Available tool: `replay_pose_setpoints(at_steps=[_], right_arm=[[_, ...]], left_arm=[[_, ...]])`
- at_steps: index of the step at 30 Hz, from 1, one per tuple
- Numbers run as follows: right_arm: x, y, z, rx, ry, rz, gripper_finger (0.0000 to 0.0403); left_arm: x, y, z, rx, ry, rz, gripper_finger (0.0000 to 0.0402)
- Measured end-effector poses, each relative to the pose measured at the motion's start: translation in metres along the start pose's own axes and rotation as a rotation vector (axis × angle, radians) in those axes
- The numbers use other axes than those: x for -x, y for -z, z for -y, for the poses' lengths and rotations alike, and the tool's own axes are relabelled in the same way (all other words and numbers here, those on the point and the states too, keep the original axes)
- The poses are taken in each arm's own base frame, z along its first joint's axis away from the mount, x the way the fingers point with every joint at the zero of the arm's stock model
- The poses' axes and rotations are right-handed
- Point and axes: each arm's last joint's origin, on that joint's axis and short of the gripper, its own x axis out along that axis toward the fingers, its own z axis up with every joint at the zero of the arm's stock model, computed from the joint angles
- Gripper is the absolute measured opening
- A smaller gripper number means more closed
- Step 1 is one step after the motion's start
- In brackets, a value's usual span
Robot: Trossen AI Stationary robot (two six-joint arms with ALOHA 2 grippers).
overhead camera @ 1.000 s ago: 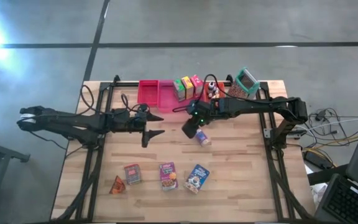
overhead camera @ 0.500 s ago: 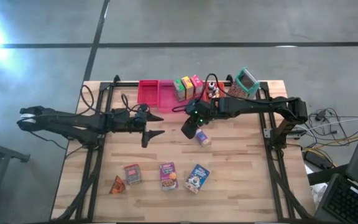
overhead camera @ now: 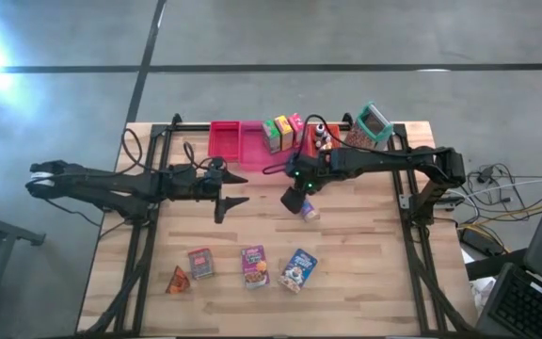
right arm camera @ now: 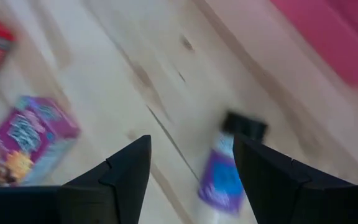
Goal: Pick & Place Kitchen Items
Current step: Put the purple seasoning bottle into the red bin
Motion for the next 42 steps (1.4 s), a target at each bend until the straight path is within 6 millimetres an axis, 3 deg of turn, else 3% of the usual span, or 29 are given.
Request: replay_pose_setpoints(at_steps=[6, 12, 28, 42], right_arm=[[0.002, 0.015, 0.012, -0.139, 0.162, -0.128, 0.0219], [-0.007, 0.021, 0.012, -0.131, 0.206, -0.188, 0.0218], [-0.053, 0.036, 0.001, -0.101, 0.271, -0.29, 0.0283], [-0.115, 0.048, 0.007, -0.087, 0.342, -0.403, 0.024]], left_arm=[[0.0, 0.0, 0.0, 0.0, -0.004, 0.0, 0.0268], [0.0, 0.0, 0.0, 0.0, -0.004, -0.001, 0.0268], [0.0, 0.001, 0.0, 0.0, -0.003, -0.005, 0.0268], [0.0, 0.001, 0.0, 0.0, 0.001, -0.006, 0.0268]])
